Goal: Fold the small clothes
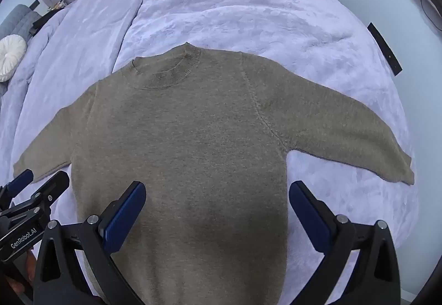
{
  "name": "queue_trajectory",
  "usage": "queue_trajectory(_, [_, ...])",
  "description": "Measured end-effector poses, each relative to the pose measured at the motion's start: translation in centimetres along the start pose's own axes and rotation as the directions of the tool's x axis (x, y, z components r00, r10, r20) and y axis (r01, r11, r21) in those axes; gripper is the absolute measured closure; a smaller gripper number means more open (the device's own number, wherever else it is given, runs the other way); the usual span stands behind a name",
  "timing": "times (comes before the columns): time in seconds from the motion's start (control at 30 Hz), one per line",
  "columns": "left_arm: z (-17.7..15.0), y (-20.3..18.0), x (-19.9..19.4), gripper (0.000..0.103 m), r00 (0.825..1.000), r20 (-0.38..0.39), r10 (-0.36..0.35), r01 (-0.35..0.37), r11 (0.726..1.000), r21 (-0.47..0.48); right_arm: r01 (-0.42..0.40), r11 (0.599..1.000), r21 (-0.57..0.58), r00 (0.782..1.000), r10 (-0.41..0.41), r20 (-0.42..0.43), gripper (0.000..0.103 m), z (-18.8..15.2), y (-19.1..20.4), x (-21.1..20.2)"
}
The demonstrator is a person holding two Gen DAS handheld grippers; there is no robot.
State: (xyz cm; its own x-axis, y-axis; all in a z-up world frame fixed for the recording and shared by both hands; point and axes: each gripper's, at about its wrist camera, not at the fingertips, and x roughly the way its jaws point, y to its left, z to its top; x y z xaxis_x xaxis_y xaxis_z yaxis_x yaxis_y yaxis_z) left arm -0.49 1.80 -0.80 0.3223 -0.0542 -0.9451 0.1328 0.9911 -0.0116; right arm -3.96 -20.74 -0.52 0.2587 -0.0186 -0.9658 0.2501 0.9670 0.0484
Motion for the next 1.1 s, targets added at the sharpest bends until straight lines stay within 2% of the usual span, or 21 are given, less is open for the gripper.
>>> queue_trajectory(0.03, [0.7, -0.7, -0.2, 0.000, 1.000, -0.007, 0.020, -0.020, 1.000, -0.009, 0.000, 1.000, -0.002, 1.000, 0.000, -0.001, 0.000, -0.1, 0.0, -0.1])
queue_trajectory(0.2, [0.6, -0.3, -0.2, 0.000, 1.000, -0.015, -0.007, 0.006, 1.000, -0.012, 0.016, 0.999, -0.032, 1.000, -0.016, 0.003, 0.000, -0.1, 0.6, -0.4])
queue_trajectory(1.1, [0.0, 0.0, -0.7, 0.000, 1.000, -0.024, 0.000, 0.000, 0.999, -0.036, 0.024, 0.999, -0.041, 1.000, -0.023, 0.006, 0.000, -0.4, 1.2, -0.6])
